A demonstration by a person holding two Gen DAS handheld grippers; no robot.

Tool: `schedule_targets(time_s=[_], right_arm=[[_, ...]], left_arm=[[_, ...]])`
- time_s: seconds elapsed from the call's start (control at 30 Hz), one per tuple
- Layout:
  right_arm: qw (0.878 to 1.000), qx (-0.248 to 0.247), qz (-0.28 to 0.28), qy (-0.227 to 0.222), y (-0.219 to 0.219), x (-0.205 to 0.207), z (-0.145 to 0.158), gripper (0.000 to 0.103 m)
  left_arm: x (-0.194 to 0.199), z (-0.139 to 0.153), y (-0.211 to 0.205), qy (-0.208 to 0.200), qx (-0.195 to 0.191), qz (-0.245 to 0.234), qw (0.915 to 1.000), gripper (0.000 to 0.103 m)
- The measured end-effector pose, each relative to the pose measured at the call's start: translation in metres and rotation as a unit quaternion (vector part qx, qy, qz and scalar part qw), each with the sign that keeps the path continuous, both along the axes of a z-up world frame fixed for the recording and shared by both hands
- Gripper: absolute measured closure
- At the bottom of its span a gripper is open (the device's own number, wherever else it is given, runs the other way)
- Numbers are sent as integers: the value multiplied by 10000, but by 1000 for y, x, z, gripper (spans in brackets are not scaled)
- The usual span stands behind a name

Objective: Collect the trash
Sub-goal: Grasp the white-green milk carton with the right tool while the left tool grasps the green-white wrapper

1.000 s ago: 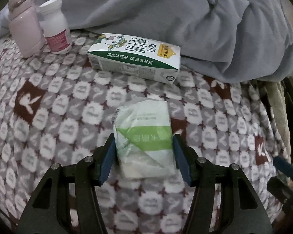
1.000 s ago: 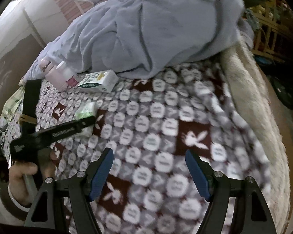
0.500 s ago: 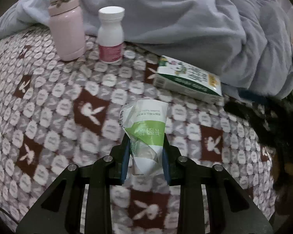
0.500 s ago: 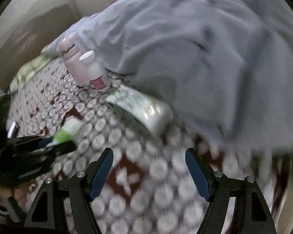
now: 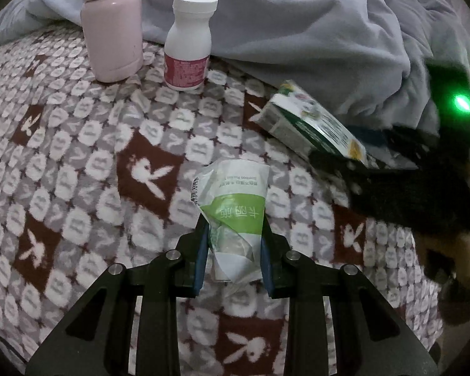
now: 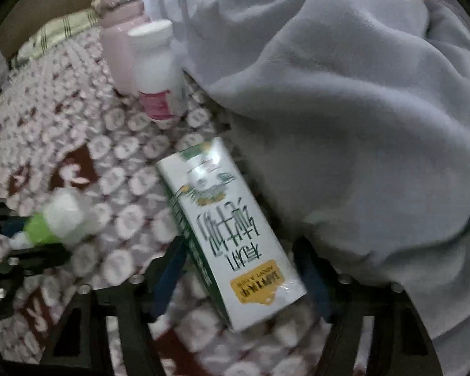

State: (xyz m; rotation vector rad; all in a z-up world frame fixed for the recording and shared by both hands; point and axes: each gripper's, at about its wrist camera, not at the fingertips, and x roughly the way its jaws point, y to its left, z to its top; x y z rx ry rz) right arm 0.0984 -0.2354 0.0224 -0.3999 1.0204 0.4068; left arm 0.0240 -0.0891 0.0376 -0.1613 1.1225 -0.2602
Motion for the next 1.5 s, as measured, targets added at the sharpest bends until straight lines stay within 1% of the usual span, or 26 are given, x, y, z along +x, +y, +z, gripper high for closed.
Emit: schedule_targets(time_s=[0.03, 0.13, 0.17, 0.23, 0.27, 0.3, 0.37, 0.47, 0.53, 0.57, 0.63, 0.7, 0.73, 0.77, 0.8, 0.87, 0.97, 1.07, 1.2, 1.27, 1.37, 1.4, 1.43, 1.47, 1.5], right_arm=[[10000, 26, -71, -21, -2, -8, 3, 44], [9984, 391, -400, 13, -18, -41, 21, 45], [9969, 499, -599, 115, -26, -54, 28, 46], [9899, 956, -921, 491, -46, -81, 38, 46], [9873, 1077, -1005, 589, -53, -95, 43, 46], [9863, 1089, -1065, 633, -58, -107, 45, 46], [9847, 1083, -1175, 700, -63, -126, 47, 46], [9800, 1329, -1233, 827, -74, -150, 51, 47], [9757, 1561, -1283, 844, -80, -166, 54, 47], [9748, 1591, -1278, 896, -81, -171, 53, 47], [9714, 1583, -1225, 1280, -83, -178, 44, 47], [9643, 1603, -1315, 1648, -85, -178, 35, 47], [9626, 1557, -1372, 1744, -84, -176, 32, 46], [9641, 1470, -1441, 1677, -86, -175, 31, 46], [9680, 1348, -1544, 1451, -86, -171, 31, 46], [9676, 1432, -1679, 1223, -85, -161, 28, 46], [9652, 1581, -1790, 1067, -82, -148, 18, 46], [9653, 1403, -2002, 920, -77, -137, 5, 45], [9628, 1325, -2215, 807, -74, -124, 4, 45], [9623, 1258, -2303, 716, -71, -118, 4, 37], [9614, 1004, -2495, 582, -70, -110, -1, 37], [9605, 1028, -2518, 595, -72, -109, -3, 37], [9579, 1139, -2565, 610, -76, -110, -5, 43], [9556, 1296, -2575, 608, -81, -114, -4, 47], [9545, 1387, -2572, 594, -83, -117, -2, 47]], left_arm=[[-2, 1, 0, -13, -22, -12, 10000, 77], [-11, 4, -5, -46, -72, -64, 9999, 77], [-15, 5, -7, -54, -98, -91, 9999, 77], [-25, 8, -14, -89, -127, -179, 9997, 77], [-30, 9, -17, -103, -131, -214, 9996, 77], [-35, 10, -21, -114, -151, -274, 9994, 77], [-44, 11, -28, -94, -166, -338, 9992, 77], [-53, 16, -37, -45, -241, -418, 9988, 77], [-60, 18, -44, -73, -202, -503, 9985, 77], [-62, 19, -45, -64, -190, -541, 9983, 77], [-67, 19, -48, -31, -155, -601, 9981, 77], [-72, 21, -50, -38, -120, -609, 9981, 77], [-74, 20, -50, -39, -113, -595, 9982, 77], [-75, 20, -50, -39, -115, -576, 9983, 77], [-77, 20, -49, -36, -115, -541, 9985, 77], [-77, 19, -46, -18, -101, -482, 9988, 77], [-77, 17, -42, 14, -74, -435, 9990, 77], [-75, 14, -41, 17, -17, -447, 9990, 77], [-72, 10, -40, -6, -6, -421, 9991, 77], [-71, 8, -40, 12, -23, -433, 9991, 77], [-70, 4, -42, 43, -23, -484, 9988, 77], [-69, 4, -43, 57, -10, -511, 9987, 77], [-69, 4, -45, 64, -1, -531, 9986, 77], [-70, 4, -46, 65, 9, -555, 9984, 77], [-71, 6, -49, 55, 27, -588, 9983, 77]])
